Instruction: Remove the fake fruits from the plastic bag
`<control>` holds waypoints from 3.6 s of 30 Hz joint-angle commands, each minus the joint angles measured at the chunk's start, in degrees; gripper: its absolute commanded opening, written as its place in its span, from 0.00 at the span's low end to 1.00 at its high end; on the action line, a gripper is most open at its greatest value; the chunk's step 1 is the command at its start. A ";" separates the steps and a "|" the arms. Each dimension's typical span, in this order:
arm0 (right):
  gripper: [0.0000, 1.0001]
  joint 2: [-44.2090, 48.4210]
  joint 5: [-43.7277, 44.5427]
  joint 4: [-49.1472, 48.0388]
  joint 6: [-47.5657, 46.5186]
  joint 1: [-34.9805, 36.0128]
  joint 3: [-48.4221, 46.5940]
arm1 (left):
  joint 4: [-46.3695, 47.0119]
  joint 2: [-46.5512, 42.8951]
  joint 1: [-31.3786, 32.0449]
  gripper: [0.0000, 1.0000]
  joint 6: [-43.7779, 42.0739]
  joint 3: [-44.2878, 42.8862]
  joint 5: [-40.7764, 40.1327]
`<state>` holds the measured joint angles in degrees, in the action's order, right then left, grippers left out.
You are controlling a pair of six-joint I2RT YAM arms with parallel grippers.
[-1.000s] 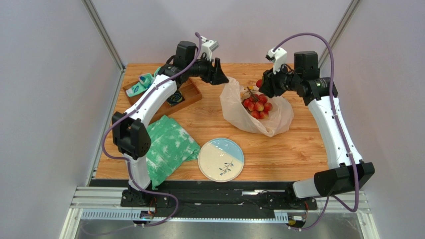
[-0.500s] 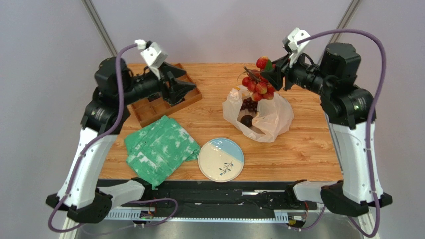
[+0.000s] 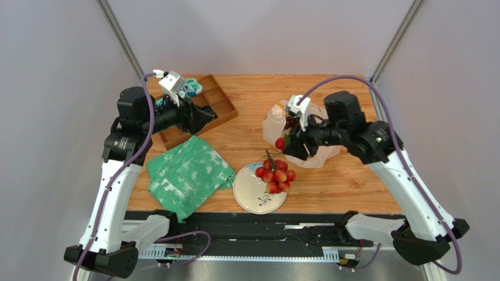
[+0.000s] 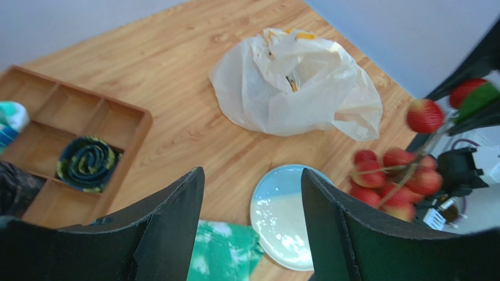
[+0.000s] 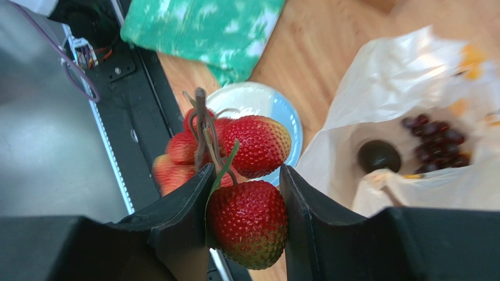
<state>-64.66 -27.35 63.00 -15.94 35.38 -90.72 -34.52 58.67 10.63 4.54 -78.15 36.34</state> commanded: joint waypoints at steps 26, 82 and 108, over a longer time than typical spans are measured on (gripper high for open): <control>0.12 -14.61 19.08 -16.42 0.22 9.19 16.10 | 6.57 -8.05 -7.47 0.69 8.30 7.75 6.64; 0.83 -18.67 23.84 -17.13 -8.83 27.11 22.15 | 8.77 -8.84 -8.70 0.67 10.84 11.70 9.72; 0.02 -35.71 22.24 -15.88 -19.04 21.23 20.05 | 6.57 -7.08 -8.61 0.66 10.76 11.26 10.16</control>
<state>-100.82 -8.86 52.03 -34.54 56.80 -68.47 -28.56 51.31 2.42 15.07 -66.67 45.19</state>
